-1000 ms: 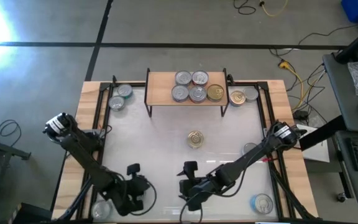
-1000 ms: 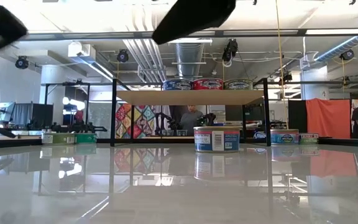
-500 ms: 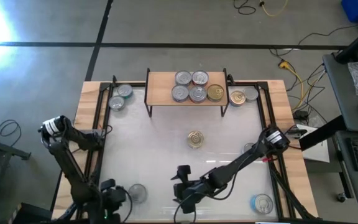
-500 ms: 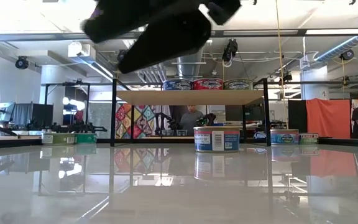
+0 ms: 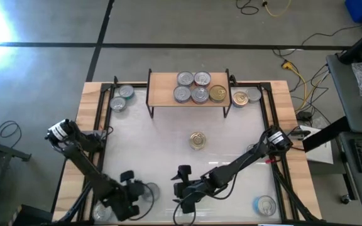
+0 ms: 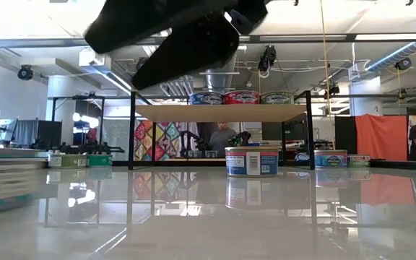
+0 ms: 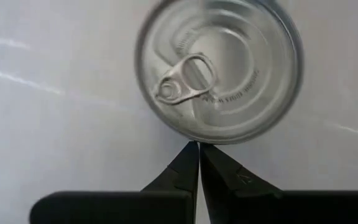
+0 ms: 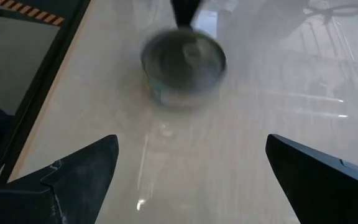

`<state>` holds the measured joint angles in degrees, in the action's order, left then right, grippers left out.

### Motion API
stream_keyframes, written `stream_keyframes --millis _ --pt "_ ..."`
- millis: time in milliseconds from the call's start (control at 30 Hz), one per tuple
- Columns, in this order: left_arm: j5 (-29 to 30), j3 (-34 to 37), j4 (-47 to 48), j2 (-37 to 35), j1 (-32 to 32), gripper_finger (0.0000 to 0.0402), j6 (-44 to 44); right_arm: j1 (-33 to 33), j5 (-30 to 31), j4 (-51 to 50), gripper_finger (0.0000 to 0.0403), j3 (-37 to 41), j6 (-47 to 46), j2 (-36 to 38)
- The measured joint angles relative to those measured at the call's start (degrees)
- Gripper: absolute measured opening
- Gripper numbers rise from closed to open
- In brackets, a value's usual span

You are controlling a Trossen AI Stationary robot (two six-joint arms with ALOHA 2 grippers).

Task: Stack canned seafood by type on shelf
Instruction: Put the bottom middle yellow-blue tuna can on the shelf

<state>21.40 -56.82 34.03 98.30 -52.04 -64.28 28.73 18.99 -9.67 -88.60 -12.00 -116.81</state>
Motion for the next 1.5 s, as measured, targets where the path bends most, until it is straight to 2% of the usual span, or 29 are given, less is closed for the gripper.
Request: stream_keyframes --millis 167,300,467,600,700,900,1033,1167,1367,1500 --pt "6.42 -0.02 -2.50 -0.14 5.40 0.0000 7.91 -0.71 -1.19 1.05 0.0400 -0.04 -1.93 0.00" --pt "5.38 -0.04 -2.35 -0.28 6.55 0.0000 9.35 -1.49 -1.40 1.54 0.0400 -0.04 -3.35 -0.09" --pt "1.49 -0.66 0.12 -0.52 2.51 0.0000 3.81 -1.68 -0.91 1.84 0.0400 -0.04 -4.99 -1.61" --pt "2.20 -0.66 0.30 -0.35 -2.51 0.0000 -3.55 -0.98 -0.44 1.13 0.0400 -0.04 -5.43 -3.35" --pt "5.03 -0.38 -1.87 1.00 -5.07 0.0000 -6.74 -0.22 -0.55 0.59 0.0400 -0.02 -4.58 -3.48" --pt "4.89 -0.33 -4.79 5.55 -4.56 0.0000 -6.74 -0.63 -10.34 1.49 0.0400 -0.02 -4.80 -3.54" --pt "5.42 -0.54 -5.29 7.46 -4.37 0.0000 -6.64 -0.91 -7.42 1.65 0.0400 -0.41 -4.77 -3.54" --pt "5.58 -0.48 -5.56 7.73 -4.40 0.0000 -6.60 -1.03 -6.98 1.90 0.0400 -1.05 -4.15 -3.54" --pt "5.69 -0.42 -5.67 7.58 -4.56 0.0000 -5.26 -1.03 -7.04 2.28 0.0400 -1.16 -0.14 -3.54" --pt "5.65 -0.36 -5.89 7.63 -4.56 0.0000 -5.26 -1.24 -10.04 1.74 0.0400 -2.24 -1.33 -3.54"
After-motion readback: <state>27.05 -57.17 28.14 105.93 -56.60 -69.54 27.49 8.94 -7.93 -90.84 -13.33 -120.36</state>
